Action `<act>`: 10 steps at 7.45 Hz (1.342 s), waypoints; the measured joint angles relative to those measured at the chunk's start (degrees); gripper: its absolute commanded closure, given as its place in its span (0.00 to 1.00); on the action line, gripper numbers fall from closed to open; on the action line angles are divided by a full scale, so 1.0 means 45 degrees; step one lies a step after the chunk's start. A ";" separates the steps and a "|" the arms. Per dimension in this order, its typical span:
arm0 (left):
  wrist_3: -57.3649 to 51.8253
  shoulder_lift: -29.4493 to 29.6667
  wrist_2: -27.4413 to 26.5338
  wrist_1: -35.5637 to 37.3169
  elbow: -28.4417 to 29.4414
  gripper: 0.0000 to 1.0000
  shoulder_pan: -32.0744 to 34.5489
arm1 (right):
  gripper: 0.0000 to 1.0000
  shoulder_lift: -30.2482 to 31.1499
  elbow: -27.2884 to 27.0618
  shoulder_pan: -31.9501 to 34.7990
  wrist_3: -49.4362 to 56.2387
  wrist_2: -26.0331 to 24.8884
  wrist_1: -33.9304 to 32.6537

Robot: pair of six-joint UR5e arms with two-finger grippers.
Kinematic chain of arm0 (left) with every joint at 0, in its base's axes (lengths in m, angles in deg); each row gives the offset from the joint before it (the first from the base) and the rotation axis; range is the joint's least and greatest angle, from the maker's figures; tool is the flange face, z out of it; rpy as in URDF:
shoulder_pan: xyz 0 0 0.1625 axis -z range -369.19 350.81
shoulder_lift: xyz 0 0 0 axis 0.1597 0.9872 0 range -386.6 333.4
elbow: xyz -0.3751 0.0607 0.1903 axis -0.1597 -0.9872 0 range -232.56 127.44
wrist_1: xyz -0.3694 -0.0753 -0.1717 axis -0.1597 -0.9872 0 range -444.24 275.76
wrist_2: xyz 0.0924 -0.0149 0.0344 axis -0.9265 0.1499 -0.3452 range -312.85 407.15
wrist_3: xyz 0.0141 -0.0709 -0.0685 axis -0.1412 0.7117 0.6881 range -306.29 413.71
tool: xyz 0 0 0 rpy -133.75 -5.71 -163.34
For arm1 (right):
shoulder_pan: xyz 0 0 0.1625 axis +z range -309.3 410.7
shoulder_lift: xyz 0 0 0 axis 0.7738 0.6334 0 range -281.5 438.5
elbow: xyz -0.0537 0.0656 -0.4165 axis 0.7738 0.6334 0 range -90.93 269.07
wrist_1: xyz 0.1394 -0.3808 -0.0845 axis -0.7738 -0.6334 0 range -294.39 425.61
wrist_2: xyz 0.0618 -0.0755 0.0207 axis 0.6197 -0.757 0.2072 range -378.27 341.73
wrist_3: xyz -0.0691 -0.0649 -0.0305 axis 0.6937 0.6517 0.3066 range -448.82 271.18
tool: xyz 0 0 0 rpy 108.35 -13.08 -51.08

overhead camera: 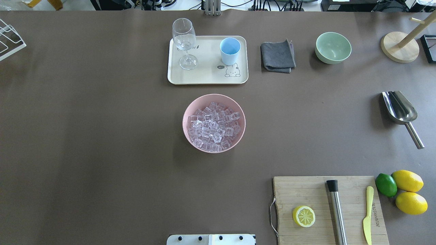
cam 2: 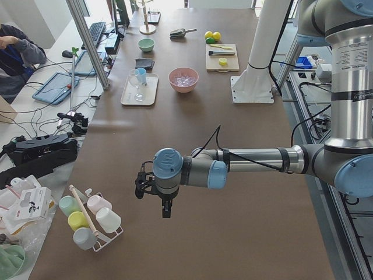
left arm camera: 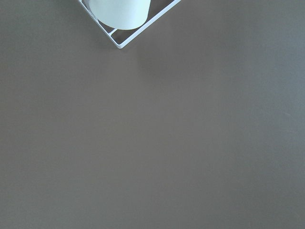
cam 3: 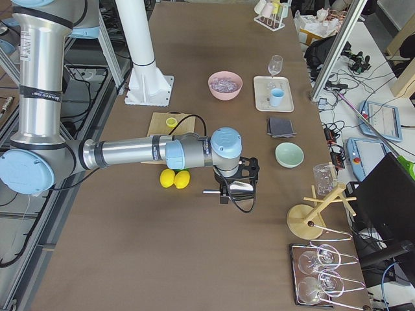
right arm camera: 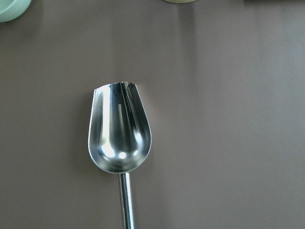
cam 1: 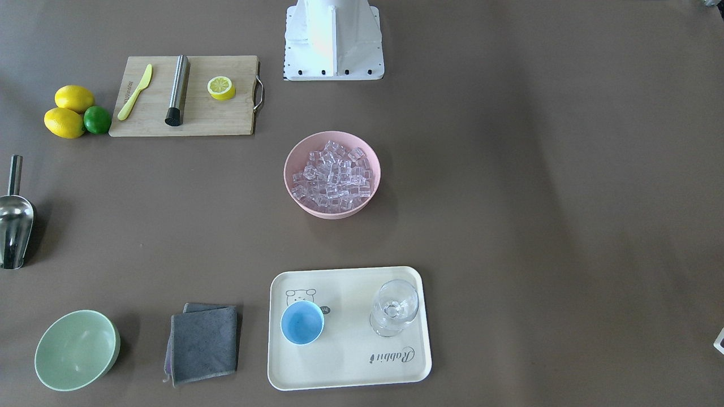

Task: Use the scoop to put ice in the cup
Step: 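Move the right gripper down over the metal scoop's handle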

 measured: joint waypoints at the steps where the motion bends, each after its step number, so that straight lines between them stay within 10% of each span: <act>1: -0.0003 0.0007 0.0020 -0.0040 -0.0019 0.01 -0.0071 | 0.01 0.0005 -0.0049 -0.0081 -0.0036 0.0105 0.0001; 6: -0.0028 0.0045 0.0056 -0.0159 -0.0300 0.01 -0.0285 | 0.00 0.0071 -0.0024 -0.1334 -0.0743 0.0103 0.0171; 10: -0.0074 0.0866 0.0244 -0.0165 0.0057 0.01 -0.2178 | 0.01 0.0388 0.2022 -0.2473 -0.0964 -0.0314 0.3433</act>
